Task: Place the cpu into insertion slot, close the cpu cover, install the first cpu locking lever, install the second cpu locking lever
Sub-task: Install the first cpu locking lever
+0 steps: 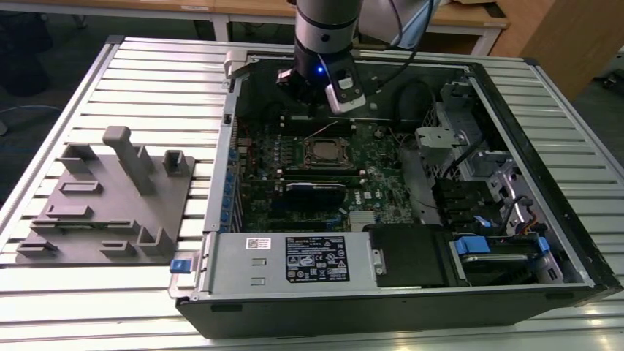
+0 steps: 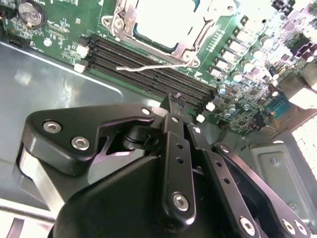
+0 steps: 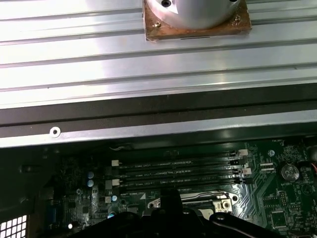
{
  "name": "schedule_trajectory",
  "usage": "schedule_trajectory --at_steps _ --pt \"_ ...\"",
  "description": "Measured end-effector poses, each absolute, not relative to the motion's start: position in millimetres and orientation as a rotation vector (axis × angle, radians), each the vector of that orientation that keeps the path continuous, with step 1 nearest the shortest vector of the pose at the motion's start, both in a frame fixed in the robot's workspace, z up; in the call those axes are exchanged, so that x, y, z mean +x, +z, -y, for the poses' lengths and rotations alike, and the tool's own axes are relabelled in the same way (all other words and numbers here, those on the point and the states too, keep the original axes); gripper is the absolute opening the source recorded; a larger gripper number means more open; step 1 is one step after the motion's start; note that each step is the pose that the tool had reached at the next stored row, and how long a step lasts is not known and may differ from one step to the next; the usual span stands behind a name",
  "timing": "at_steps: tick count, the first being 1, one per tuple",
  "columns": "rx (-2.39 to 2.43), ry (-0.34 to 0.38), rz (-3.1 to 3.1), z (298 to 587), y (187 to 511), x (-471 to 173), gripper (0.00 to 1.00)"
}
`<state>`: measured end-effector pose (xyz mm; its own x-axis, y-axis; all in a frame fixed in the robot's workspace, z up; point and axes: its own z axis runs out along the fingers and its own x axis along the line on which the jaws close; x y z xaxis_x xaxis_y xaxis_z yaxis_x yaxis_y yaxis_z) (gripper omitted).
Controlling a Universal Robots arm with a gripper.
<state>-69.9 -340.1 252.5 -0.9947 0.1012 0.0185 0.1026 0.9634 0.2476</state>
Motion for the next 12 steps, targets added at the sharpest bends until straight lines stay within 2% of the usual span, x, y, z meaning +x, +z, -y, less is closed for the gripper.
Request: schedule_trajectory --at_steps 12 --pt "-0.161 -0.389 3.108 340.0 251.7 -69.9 0.1"
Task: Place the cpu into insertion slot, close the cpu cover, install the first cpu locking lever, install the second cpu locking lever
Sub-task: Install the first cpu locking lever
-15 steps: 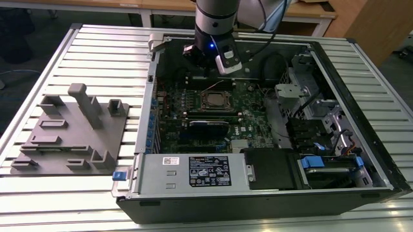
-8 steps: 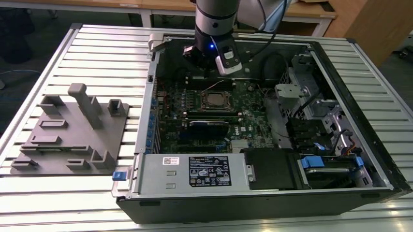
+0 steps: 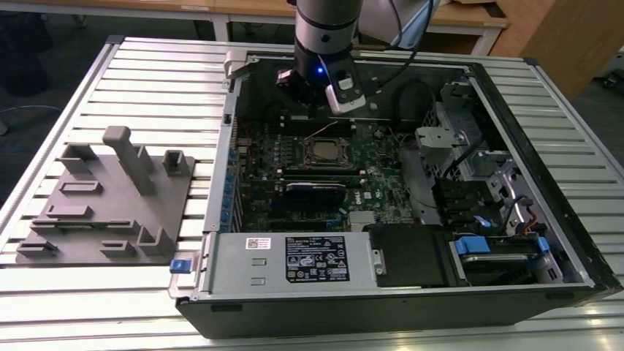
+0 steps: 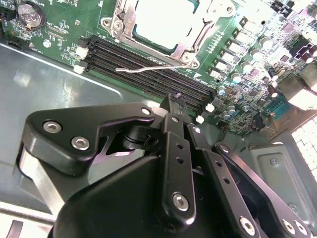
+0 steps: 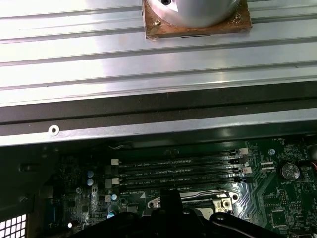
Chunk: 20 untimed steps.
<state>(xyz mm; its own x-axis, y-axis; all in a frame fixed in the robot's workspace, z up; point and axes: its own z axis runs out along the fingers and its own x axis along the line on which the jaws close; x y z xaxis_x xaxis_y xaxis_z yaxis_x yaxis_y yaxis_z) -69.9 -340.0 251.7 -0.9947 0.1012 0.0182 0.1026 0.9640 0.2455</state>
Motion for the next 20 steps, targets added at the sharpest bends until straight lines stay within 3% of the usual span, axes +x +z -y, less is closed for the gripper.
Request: schedule_trajectory --at_steps 20 --pt "-0.161 -0.379 3.109 340.1 248.3 -70.0 0.1"
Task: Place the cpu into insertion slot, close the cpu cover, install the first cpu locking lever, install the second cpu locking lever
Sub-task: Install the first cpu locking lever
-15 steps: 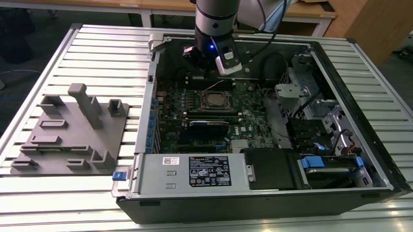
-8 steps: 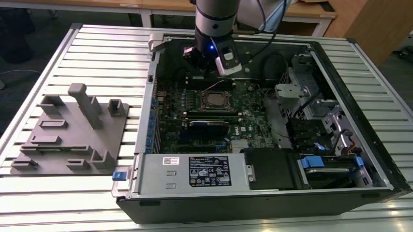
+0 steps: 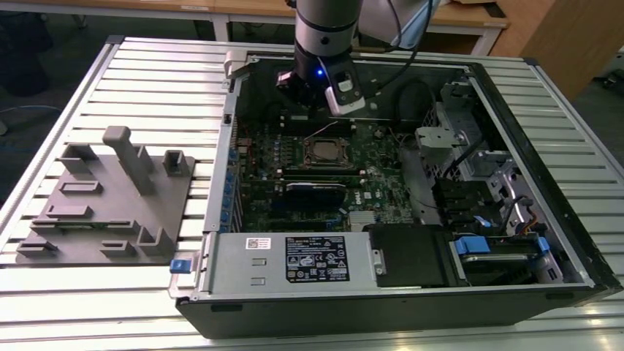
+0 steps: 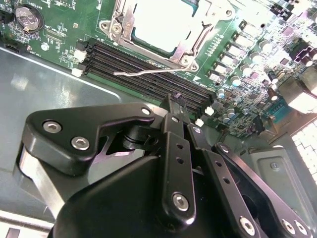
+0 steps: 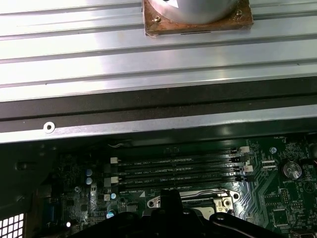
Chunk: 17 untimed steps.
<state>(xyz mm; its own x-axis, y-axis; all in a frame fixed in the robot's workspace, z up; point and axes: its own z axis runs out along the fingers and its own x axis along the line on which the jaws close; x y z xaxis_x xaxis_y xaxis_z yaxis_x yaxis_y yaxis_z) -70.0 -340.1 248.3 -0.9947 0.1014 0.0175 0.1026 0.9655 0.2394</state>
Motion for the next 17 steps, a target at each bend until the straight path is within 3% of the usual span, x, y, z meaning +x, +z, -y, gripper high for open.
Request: schedule_trajectory --at_steps 17 --pt "-0.161 -0.379 3.109 340.0 245.9 -69.7 0.1"
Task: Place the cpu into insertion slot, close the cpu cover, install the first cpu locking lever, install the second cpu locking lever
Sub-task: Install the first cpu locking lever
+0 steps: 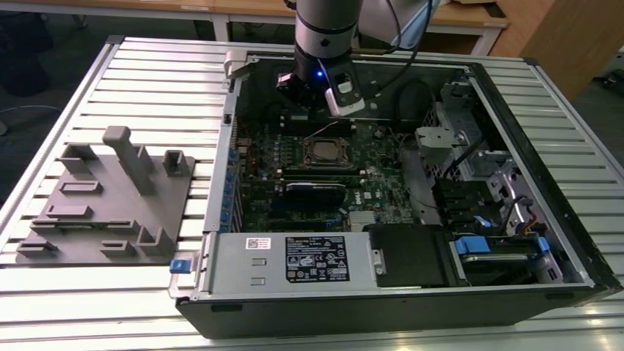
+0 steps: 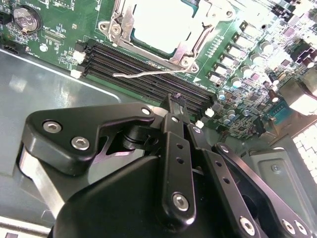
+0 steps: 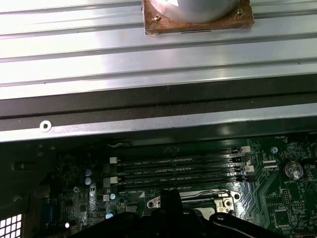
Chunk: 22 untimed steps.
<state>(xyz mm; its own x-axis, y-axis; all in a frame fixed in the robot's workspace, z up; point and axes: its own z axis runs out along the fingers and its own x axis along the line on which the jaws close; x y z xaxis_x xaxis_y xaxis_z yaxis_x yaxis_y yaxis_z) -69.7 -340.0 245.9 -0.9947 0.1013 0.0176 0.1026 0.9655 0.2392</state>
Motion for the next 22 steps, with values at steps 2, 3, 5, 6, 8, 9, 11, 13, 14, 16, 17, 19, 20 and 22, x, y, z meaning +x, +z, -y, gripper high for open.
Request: schedule_trajectory --at_steps 2,3,5,6,8,9,11,13,14,16,17,19,20,22 --pt "-0.161 -0.379 3.109 339.9 245.9 -69.1 0.1" --pt "-0.162 -0.379 3.109 339.9 245.9 -69.0 0.1" --pt "-0.161 -0.379 3.109 339.8 245.9 -68.5 0.1" --pt "-0.161 -0.379 3.109 339.7 245.9 -67.8 0.1" --pt "-0.161 -0.379 3.109 339.7 245.8 -67.2 0.1" --pt "-0.162 -0.379 3.109 339.7 245.8 -67.2 0.1" --pt "-0.162 -0.379 3.109 339.7 245.8 -67.1 0.1" --pt "-0.161 -0.379 3.109 339.6 245.7 -63.9 0.1" --pt "-0.161 -0.379 3.109 339.6 245.7 -62.3 0.1" --pt "-0.162 -0.379 3.109 339.7 245.7 -61.9 0.1" --pt "-0.162 -0.379 3.109 339.7 245.6 -61.9 0.1" --pt "-0.161 -0.379 3.109 339.7 245.6 -61.7 0.1" --pt "-0.161 -0.379 3.109 339.7 245.6 -61.5 0.1" --pt "-0.161 -0.379 3.109 339.3 245.5 -60.6 0.1"
